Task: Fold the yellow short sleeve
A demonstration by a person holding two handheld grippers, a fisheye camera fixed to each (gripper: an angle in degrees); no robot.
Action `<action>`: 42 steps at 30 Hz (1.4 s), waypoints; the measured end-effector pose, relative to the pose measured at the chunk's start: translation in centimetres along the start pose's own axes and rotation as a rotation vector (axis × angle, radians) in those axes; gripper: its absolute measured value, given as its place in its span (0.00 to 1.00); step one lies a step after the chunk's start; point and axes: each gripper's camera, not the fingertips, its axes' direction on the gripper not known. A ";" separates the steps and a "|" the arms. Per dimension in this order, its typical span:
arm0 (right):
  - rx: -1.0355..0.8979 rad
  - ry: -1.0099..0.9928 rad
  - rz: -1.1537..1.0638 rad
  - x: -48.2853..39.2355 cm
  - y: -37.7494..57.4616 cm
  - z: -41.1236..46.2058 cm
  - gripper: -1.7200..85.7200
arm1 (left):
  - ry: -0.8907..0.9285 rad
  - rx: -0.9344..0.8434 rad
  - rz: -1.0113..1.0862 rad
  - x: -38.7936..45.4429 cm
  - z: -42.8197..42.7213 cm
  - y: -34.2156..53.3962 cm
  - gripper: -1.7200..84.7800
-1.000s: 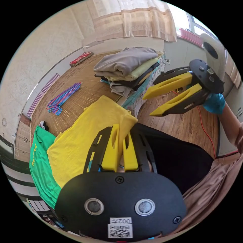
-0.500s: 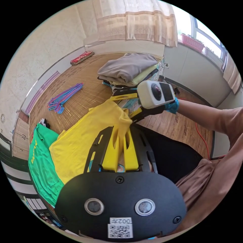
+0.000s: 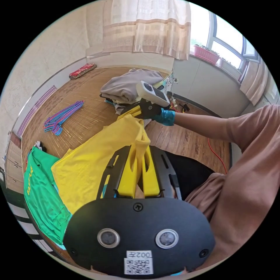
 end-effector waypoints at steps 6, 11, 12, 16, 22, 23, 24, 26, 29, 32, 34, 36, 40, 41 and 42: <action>-0.017 0.079 -0.041 -2.0 -0.1 -7.0 0.02 | 0.017 0.006 0.125 0.4 -4.4 0.2 0.01; -0.017 0.109 -0.191 -4.3 -4.4 -12.1 0.01 | -0.100 -0.021 0.309 -0.2 -10.7 0.0 0.01; -0.024 0.108 -0.206 -4.4 -5.2 -12.2 0.01 | -0.138 -0.032 0.335 -0.3 -11.2 -0.1 0.01; -0.074 0.160 -0.291 -3.6 -12.4 -11.9 0.01 | -0.391 -0.162 0.517 -2.3 -13.5 -2.0 0.01; -0.100 0.296 -0.235 -0.2 -24.4 -11.2 0.01 | -0.686 -0.257 0.420 -10.4 -16.4 -7.1 0.01; -0.090 0.326 -0.205 0.3 -26.2 -11.6 0.01 | -0.742 -0.231 0.373 -11.9 -17.2 -8.0 0.01; -0.086 0.343 -0.190 0.6 -27.1 -11.8 0.01 | -0.768 -0.217 0.354 -12.5 -17.7 -8.4 0.01; -0.058 0.418 -0.131 1.3 -29.4 -12.9 0.01 | -0.851 -0.122 0.290 -14.2 -19.1 -9.4 0.01; -0.050 0.488 -0.091 1.3 -30.2 -13.8 0.01 | -0.865 -0.012 0.245 -15.2 -19.8 -9.2 0.01; -0.064 0.497 -0.085 0.4 -29.1 -13.2 0.01 | -0.826 0.025 0.268 -15.7 -18.2 -7.2 0.01; -0.082 0.466 -0.095 -0.6 -27.8 -12.1 0.01 | -0.779 0.030 0.285 -16.1 -16.3 -5.3 0.01; -0.115 0.454 -0.128 -2.0 -26.0 -10.6 0.01 | -0.725 0.050 0.307 -16.3 -14.1 -2.8 0.01; -0.237 0.352 -0.174 -6.0 -20.1 -5.9 0.02 | -0.468 0.040 0.266 -16.7 -7.4 4.0 0.01; -0.277 0.286 -0.165 -7.2 -18.3 -4.6 0.02 | -0.402 0.024 0.241 -16.5 -5.3 6.0 0.01; -0.298 0.254 -0.159 -7.8 -17.4 -4.0 0.02 | -0.369 0.013 0.229 -16.4 -4.4 7.0 0.01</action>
